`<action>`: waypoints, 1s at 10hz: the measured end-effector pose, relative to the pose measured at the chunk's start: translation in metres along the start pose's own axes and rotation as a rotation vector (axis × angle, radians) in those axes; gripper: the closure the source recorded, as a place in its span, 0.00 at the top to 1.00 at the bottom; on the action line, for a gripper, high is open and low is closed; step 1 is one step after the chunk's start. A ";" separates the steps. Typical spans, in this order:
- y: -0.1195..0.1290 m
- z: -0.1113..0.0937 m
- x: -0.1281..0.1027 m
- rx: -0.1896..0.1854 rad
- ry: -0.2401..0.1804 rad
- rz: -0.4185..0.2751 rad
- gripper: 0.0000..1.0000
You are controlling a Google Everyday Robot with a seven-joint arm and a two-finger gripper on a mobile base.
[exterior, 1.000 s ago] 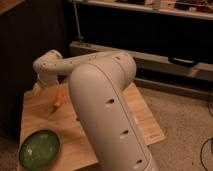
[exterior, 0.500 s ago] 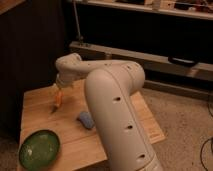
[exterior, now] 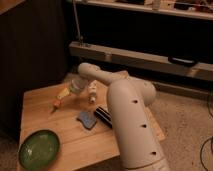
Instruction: Place the pepper on the white sponge
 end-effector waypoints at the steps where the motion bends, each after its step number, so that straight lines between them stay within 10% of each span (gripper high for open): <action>1: 0.012 0.000 -0.006 0.008 0.000 -0.024 0.80; 10: 0.059 0.036 -0.021 0.192 0.103 -0.153 0.80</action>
